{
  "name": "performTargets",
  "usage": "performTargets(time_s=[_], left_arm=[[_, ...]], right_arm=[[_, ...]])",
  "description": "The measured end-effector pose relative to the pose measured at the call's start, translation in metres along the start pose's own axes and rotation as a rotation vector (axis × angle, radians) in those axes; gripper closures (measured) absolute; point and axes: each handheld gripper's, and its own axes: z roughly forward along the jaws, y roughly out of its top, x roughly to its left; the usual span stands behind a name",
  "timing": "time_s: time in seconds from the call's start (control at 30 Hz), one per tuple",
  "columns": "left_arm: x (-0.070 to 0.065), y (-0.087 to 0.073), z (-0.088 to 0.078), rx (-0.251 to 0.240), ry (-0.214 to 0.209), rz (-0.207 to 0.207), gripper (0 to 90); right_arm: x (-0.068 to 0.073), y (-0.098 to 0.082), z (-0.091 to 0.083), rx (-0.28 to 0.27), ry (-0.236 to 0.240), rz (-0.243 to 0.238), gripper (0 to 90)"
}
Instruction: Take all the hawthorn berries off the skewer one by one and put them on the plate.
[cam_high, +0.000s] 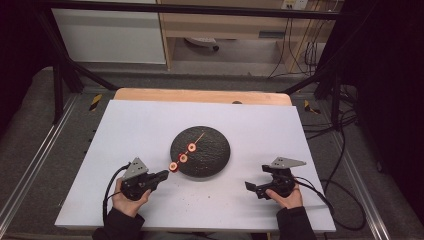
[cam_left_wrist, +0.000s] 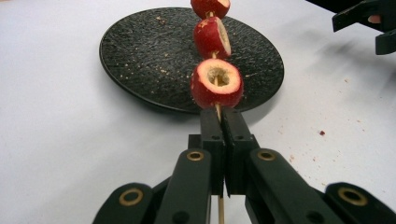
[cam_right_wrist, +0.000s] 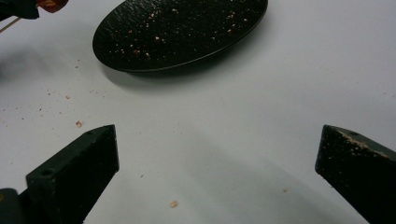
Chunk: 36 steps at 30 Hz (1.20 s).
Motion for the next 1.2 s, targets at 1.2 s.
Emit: performTargets(time_s=[1.2], left_arm=[[-0.006, -0.013, -0.008, -0.034, -0.035, 0.024, 88.3]], right_arm=[[0.063, 0.067, 0.057, -0.052, 0.067, -0.032, 2.3]])
